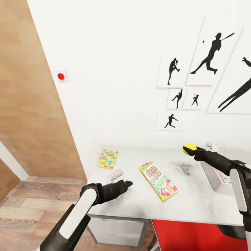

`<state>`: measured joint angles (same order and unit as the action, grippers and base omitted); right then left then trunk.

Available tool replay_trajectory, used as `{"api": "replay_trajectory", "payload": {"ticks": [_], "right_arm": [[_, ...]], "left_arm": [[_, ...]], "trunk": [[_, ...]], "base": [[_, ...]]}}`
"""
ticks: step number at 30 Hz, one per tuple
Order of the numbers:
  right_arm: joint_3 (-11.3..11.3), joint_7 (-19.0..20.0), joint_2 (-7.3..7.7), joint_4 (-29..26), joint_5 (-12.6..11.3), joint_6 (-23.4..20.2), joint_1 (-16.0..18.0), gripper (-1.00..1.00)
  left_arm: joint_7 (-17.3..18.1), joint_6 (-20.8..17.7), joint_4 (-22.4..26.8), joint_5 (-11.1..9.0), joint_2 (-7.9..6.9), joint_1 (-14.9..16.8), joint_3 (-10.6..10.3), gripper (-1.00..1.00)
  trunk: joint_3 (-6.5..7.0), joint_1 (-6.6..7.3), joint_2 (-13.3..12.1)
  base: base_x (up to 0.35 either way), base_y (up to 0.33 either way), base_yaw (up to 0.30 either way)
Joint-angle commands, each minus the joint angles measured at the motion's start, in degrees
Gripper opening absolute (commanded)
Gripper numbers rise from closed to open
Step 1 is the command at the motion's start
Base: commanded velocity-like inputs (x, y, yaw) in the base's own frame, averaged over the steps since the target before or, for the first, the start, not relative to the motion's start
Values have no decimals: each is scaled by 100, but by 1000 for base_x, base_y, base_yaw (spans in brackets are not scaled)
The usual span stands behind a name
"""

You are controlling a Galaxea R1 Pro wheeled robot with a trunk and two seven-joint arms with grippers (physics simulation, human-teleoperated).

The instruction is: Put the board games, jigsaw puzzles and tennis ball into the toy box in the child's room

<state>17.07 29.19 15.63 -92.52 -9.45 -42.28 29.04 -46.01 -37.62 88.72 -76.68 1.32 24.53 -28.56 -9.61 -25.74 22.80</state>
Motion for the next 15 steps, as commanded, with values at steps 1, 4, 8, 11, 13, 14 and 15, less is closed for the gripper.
{"api": "replay_trajectory", "payload": {"ticks": [1,4,8,11,13,14,15], "right_arm": [[7,-10,1,-3,-57,-52,6,-100],[7,-10,1,-3,-57,-52,6,-100],[7,-10,1,-3,-57,-52,5,-100],[7,-7,8,-3,-57,-52,5,-100],[7,-4,9,-3,-57,-52,6,-100],[7,-2,10,-3,-57,-52,8,-100],[7,-2,10,-3,-57,-52,7,-100]], "left_arm": [[-56,-3,6,-49,1,7,0,100],[-57,-2,6,-49,0,3,0,100],[-57,-3,5,-48,0,0,0,100],[-57,-1,5,-49,0,-20,0,100],[-57,0,5,-49,0,-24,0,100],[-57,0,5,-49,0,-29,0,100],[-57,0,5,-49,0,-32,0,100]], "trunk": [[-3,-4,12],[25,-4,12],[62,-4,12],[90,-4,12],[109,-4,12],[118,-4,12],[128,-4,12]], "base": [[0,0,0],[0,0,0],[0,0,0],[0,0,0],[0,0,0],[0,0,0],[0,0,0]]}}
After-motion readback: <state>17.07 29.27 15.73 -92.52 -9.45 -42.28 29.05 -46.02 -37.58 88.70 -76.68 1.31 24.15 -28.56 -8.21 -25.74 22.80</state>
